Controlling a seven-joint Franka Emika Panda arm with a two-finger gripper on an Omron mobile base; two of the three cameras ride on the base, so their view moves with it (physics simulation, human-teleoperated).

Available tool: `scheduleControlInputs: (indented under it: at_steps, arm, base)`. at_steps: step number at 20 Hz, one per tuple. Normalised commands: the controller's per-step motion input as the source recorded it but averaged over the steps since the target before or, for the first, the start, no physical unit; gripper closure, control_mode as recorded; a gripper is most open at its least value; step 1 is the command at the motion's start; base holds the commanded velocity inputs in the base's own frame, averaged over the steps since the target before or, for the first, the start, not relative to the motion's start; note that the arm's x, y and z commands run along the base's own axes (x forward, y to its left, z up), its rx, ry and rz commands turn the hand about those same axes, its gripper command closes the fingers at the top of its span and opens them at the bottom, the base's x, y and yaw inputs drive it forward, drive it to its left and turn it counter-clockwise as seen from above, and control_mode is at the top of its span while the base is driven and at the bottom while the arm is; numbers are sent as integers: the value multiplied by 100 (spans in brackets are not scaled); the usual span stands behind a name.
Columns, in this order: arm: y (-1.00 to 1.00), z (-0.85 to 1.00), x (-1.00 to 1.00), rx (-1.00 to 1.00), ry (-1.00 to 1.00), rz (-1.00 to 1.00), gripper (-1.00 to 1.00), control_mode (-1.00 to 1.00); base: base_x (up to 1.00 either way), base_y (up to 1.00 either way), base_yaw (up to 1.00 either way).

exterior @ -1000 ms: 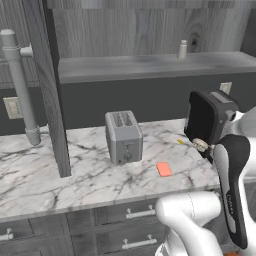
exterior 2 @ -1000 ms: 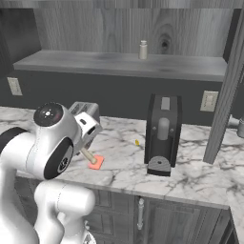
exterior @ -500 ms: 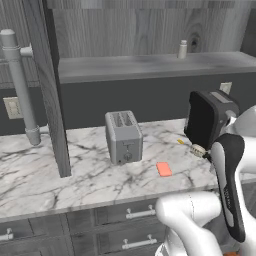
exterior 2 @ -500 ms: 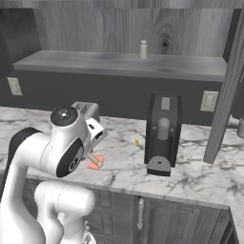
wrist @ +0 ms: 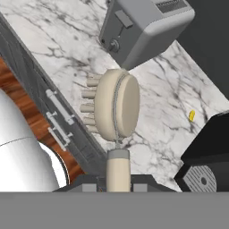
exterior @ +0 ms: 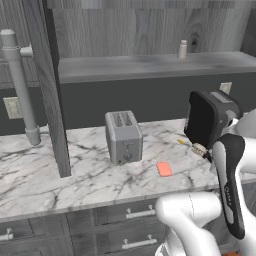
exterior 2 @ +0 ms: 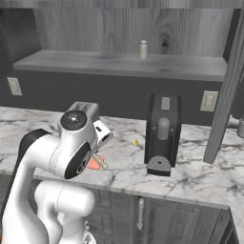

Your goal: Pick the bar soap and dish brush from the cabinet and place them on the counter.

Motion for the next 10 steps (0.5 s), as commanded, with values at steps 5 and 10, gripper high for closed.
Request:
scheduleControlInputs:
  at_steps: [5,10]
  arm:
    - [3,-49,0,-2,-20,-12,100,-100]
    - [4,-49,1,-5,-10,-15,100,-100]
  base:
    - [0,0,0]
    - [0,0,0]
